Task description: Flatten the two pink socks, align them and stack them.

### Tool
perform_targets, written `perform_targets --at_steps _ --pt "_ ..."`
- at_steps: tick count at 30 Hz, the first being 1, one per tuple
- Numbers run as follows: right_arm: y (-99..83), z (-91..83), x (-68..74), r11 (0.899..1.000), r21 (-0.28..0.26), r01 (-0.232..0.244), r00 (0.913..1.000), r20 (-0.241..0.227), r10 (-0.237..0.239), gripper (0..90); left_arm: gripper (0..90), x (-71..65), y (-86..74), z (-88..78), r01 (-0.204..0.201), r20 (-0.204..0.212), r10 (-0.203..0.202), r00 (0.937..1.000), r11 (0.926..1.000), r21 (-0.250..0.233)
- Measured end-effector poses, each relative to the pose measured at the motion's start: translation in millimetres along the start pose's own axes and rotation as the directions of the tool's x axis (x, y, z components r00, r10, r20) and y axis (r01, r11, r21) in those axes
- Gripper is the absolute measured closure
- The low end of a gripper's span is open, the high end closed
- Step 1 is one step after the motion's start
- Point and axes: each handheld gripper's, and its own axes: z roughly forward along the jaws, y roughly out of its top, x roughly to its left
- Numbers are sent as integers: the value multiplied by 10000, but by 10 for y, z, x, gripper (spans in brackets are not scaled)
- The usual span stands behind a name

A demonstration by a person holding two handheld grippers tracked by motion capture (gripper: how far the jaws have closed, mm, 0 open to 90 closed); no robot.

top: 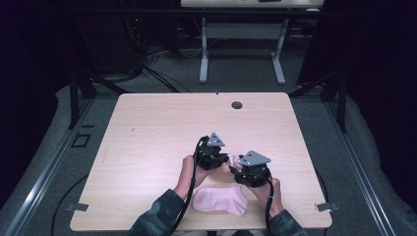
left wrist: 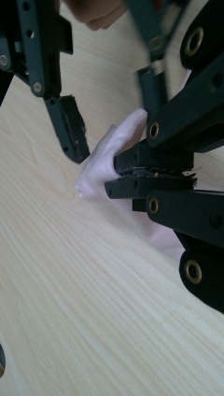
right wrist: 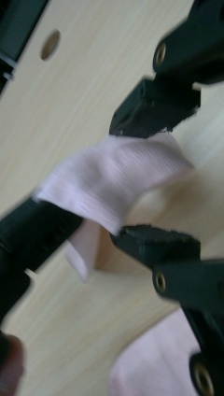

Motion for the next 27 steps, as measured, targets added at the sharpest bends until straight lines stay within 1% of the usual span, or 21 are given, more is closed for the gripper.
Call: perform_targets --at_steps 1,2,4,5,7,9,10,11,12,13,15,17,18,19,20,21,22,23,24,25,27 --pt "19 -6 -18 10000 -31 49 10000 -3 -49 667 882 4 -2 -1 -3 51 3 10000 10000 -23" --pt "30 -16 -32 9999 -96 75 10000 -26 -75 758 880 9 -6 -7 -30 75 31 10000 10000 -22" --pt "64 -40 -92 10000 -75 -51 9997 -227 49 851 861 18 -25 -15 -127 234 131 9996 9998 -165" --pt "76 -52 -114 9998 -113 -187 9991 -390 182 860 840 21 -38 -23 -164 214 166 9996 9998 -95" --pt "114 -96 -169 9990 -119 -422 9967 -701 413 870 787 22 -87 -24 -290 362 294 9989 9995 -128" --pt "153 -136 -212 9978 -77 -654 9931 -978 643 873 680 17 -145 -18 -387 93 387 9992 9993 12" --pt "177 -158 -233 9966 -10 -829 9906 -1092 823 874 639 17 -186 -19 -360 142 361 9992 9993 -76" --pt "195 -177 -250 9959 59 -903 9887 -1197 903 874 593 15 -216 -24 -350 39 350 9994 9994 -75" --pt "208 -192 -257 9947 76 -1026 9871 -1224 1028 875 533 7 -258 -31 -443 -194 442 9988 9990 -58" --pt "226 -210 -269 9931 127 -1165 9843 -1319 1172 875 513 -4 -315 -42 -535 -289 531 9982 9985 -119" --pt "261 -244 -287 9891 233 -1455 9785 -1446 1474 875 465 -36 -400 -58 -847 -826 837 9931 9964 -85" --pt "277 -256 -295 9864 294 -1614 9746 -1525 1640 875 465 -53 -467 -63 -964 -1121 949 9892 9953 -82" --pt "283 -261 -299 9844 391 -1714 9717 -1581 1754 875 467 -59 -503 -57 -1119 -1339 1108 9848 9937 -7" --pt "285 -258 -303 9825 478 -1803 9680 -1685 1858 875 492 -57 -528 -44 -1111 -1346 1106 9847 9938 36" --pt "283 -262 -306 9813 525 -1854 9669 -1683 1917 875 500 -58 -548 -27 -1117 -1392 1124 9839 9937 129" --pt "278 -257 -311 9800 583 -1903 9648 -1733 1976 875 530 -54 -563 -15 -1237 -1460 1261 9812 9920 257" --pt "269 -253 -309 9774 561 -2040 9616 -1756 2107 875 581 -50 -574 -3 -1221 -1453 1253 9814 9920 310" --pt "266 -260 -317 9773 614 -2027 9613 -1776 2106 875 630 -38 -590 9 -1256 -1367 1290 9822 9915 330" --pt "257 -260 -322 9760 688 -2069 9599 -1789 2160 875 696 -31 -599 10 -1310 -1399 1341 9810 9909 311" --pt "252 -264 -332 9755 760 -2066 9589 -1825 2173 874 757 -18 -608 6 -1193 -1259 1212 9846 9926 231" --pt "228 -282 -353 9707 892 -2232 9512 -1979 2369 874 837 -4 -601 -47 -1050 -963 1074 9895 9940 296"
